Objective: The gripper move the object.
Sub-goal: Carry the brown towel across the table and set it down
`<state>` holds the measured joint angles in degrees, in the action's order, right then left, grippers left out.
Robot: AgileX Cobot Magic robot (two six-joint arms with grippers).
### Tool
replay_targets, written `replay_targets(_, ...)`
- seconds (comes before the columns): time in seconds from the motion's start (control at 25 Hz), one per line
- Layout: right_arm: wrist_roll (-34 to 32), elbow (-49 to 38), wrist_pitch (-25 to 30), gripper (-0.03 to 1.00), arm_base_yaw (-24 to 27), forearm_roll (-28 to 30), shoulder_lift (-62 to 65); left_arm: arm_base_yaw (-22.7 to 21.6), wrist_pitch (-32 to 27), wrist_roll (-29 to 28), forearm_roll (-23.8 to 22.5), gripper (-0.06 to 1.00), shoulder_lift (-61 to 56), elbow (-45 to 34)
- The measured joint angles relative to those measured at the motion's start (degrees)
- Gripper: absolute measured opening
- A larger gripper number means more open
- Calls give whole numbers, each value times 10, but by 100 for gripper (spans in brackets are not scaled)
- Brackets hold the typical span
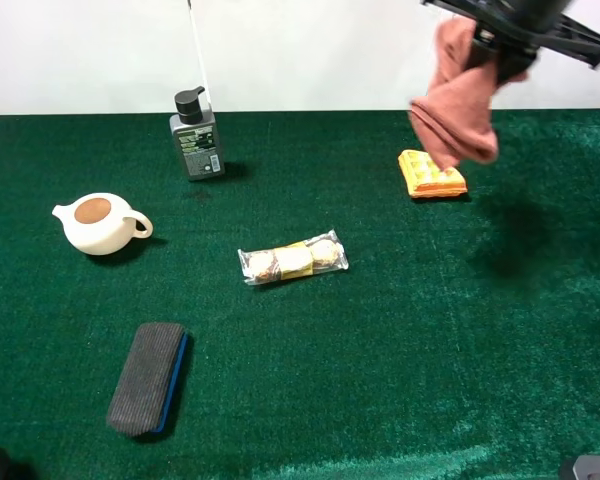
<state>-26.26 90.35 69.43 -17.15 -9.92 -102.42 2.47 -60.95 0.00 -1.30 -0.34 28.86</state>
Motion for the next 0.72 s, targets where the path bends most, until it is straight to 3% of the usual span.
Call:
replay_targets(0.44,0,166,-21,7,-53,-2,-134,0,0,0,0,99,0,0)
replay_targets(0.72,0,188,-94,7,-65,-15,-185,0,0,0,0,99,0,0)
